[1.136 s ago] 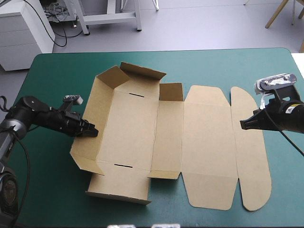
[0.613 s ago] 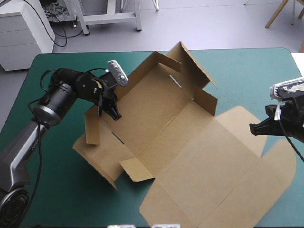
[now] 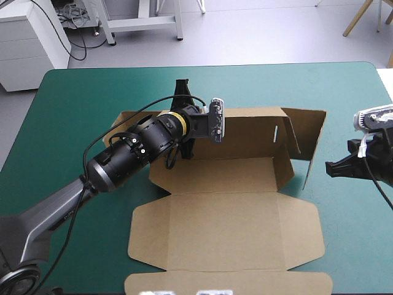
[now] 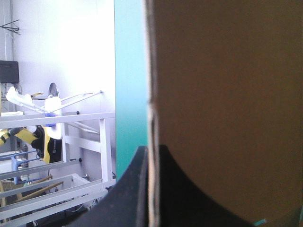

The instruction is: Fold the box

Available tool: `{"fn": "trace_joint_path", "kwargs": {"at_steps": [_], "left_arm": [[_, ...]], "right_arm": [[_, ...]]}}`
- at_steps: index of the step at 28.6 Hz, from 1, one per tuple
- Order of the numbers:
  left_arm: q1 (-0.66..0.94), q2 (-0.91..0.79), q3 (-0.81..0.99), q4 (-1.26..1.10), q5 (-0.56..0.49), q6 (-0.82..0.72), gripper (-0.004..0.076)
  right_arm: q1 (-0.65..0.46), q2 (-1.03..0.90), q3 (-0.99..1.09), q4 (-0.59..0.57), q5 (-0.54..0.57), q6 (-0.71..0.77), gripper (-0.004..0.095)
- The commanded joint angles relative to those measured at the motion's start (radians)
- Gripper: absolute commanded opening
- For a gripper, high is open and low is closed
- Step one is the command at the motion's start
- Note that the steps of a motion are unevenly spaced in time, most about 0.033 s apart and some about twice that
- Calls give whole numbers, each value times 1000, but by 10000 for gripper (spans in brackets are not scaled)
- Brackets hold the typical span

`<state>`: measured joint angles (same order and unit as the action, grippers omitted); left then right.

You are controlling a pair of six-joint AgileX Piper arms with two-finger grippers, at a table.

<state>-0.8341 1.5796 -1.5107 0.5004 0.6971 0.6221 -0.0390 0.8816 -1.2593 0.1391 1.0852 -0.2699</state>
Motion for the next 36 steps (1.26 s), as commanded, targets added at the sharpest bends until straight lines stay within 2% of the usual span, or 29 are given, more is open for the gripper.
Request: {"fn": "trace_joint_path", "kwargs": {"at_steps": [1,3,7,10,15,18,19,25,29,36], "left_arm": [[-8,-46,33,86,-76,-30,-10],[-10,-46,80,167,-86,-99,-10],[-28,-51,201,411,-95,-362,-10],[-63,-58,276,530,-114,-481,-10],[-108,-50,343,561,-119,-496,-10],[-108,-48,366,563,-123,-516,-10],[-108,-48,373,566,-123,-521,-10],[-108,-48,404,577,-118,-549,-10],[-109,-48,411,579,-122,-573,-10],[-111,-48,411,584,-122,-603,-10]], "right_arm": [[-9,-8,-27,2,-54,10,-19],[-9,-8,-27,4,-53,10,-19],[-9,-8,-27,6,-59,11,-19],[-9,-8,-27,6,-90,39,-19],[-9,-1,-42,29,-95,39,44],[-9,14,-71,29,-69,39,160],[-9,24,-94,29,-57,39,233],[-9,84,-236,43,-34,39,497],[-9,168,-355,51,4,39,567],[-9,373,-558,52,51,39,587]]}}
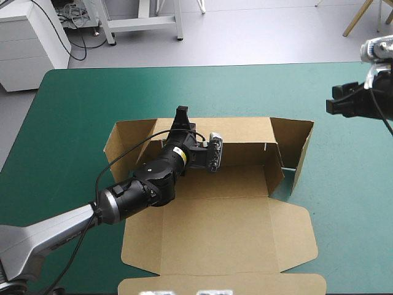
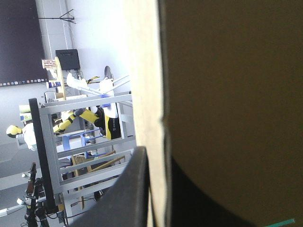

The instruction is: Fold the box

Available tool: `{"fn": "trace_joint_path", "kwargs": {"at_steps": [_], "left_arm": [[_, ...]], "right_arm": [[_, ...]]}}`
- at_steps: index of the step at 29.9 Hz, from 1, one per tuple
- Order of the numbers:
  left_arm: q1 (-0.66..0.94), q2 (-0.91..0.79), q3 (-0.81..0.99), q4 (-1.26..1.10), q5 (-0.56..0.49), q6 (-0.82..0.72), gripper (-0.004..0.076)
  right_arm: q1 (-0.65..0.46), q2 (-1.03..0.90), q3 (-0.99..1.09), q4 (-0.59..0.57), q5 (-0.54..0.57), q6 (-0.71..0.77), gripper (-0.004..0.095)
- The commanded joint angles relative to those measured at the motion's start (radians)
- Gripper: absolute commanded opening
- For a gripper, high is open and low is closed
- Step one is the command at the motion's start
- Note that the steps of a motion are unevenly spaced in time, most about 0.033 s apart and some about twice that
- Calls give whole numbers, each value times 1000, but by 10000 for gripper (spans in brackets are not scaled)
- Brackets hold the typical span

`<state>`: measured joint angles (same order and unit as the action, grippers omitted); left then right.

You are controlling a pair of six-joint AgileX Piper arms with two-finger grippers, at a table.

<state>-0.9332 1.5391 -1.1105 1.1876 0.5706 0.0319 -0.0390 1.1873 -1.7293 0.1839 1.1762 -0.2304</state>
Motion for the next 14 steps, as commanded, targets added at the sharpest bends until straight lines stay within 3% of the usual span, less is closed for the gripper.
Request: {"fn": "trace_joint_path", "kwargs": {"at_steps": [1,14], "left_arm": [[-12,-7,10,-103,4,-13,-10],[-10,-7,10,-13,-13,-13,-10]], "right_arm": [[-9,104,-116,10,-36,0,587],[8,530,-306,86,17,-8,586]]}}
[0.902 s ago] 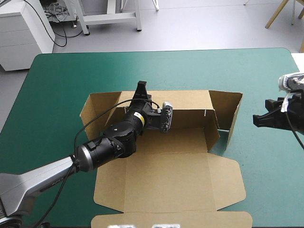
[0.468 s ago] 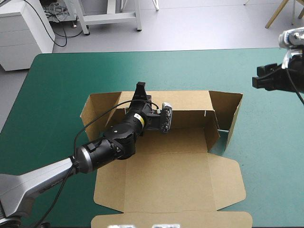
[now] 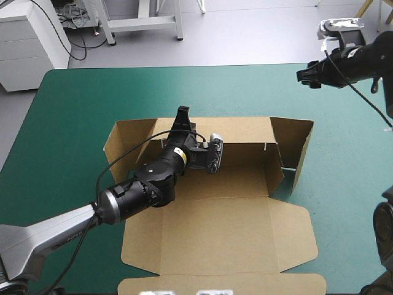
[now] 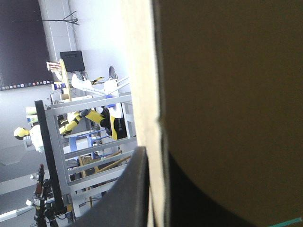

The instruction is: Fold the box

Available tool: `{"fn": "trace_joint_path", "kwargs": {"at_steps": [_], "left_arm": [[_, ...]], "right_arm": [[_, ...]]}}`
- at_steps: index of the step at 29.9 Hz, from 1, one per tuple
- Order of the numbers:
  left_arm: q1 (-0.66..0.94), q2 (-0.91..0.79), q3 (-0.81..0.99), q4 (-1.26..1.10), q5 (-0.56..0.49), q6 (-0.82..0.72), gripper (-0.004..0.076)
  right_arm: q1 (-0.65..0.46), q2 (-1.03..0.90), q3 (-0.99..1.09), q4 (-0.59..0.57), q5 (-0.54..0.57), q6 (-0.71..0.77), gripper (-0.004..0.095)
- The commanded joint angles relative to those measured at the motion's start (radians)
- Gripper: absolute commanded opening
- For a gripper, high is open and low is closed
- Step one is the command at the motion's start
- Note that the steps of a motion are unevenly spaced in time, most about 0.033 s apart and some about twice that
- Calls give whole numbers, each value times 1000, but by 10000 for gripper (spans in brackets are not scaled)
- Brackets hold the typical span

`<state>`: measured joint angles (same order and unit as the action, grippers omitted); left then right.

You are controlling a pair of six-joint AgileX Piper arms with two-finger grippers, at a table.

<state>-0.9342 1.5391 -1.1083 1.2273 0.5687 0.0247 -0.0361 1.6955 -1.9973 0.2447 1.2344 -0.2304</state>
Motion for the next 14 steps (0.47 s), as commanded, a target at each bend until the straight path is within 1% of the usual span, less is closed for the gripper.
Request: {"fn": "trace_joint_path", "kwargs": {"at_steps": [1,4,7,14], "left_arm": [[-9,-7,8,-53,-11,-6,-10],[-9,-7,8,-56,-11,-6,-10],[-9,-7,8,-59,-11,-6,-10],[-9,-7,8,-67,-24,-25,-10]], "right_arm": [[7,41,-38,27,-41,-8,586],[12,98,-36,28,-32,-8,586],[12,126,-8,65,-32,-4,585],[12,91,134,70,-32,-4,583]]}}
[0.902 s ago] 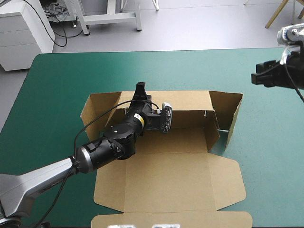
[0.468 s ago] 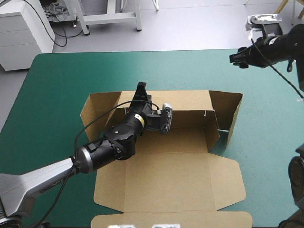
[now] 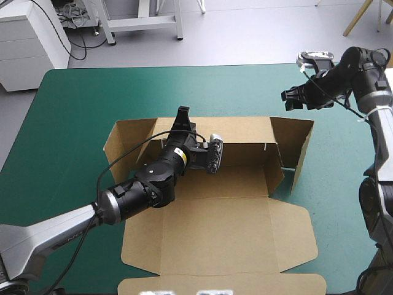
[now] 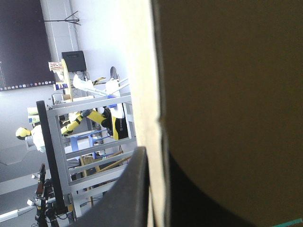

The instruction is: Fold the box

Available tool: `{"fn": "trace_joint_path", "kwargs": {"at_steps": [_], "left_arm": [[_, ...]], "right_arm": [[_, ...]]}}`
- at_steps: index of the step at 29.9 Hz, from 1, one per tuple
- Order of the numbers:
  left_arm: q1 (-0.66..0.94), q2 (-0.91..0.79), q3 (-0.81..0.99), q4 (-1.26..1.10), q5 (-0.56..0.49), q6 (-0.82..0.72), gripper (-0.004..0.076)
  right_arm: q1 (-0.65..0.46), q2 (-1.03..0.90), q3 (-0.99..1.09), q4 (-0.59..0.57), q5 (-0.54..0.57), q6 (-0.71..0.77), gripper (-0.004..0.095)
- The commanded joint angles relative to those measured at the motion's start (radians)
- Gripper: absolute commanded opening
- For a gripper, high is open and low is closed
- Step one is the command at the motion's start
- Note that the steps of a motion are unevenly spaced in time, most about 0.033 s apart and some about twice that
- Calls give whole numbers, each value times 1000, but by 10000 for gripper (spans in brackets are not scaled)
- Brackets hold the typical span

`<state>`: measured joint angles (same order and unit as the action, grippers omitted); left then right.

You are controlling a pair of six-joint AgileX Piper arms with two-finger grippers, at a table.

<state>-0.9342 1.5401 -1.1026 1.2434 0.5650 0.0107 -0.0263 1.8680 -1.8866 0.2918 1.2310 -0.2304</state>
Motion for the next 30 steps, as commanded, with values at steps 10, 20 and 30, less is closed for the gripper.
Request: {"fn": "trace_joint_path", "kwargs": {"at_steps": [10,20,30], "left_arm": [[-9,-8,3,-84,-17,-19,-10],[-9,-8,3,-84,-14,-43,-10],[-9,-8,3,-84,-12,-43,-10]], "right_arm": [[2,-271,237,26,-28,-4,576],[2,-453,555,175,-159,-150,576],[2,-560,740,230,-222,-245,576]]}}
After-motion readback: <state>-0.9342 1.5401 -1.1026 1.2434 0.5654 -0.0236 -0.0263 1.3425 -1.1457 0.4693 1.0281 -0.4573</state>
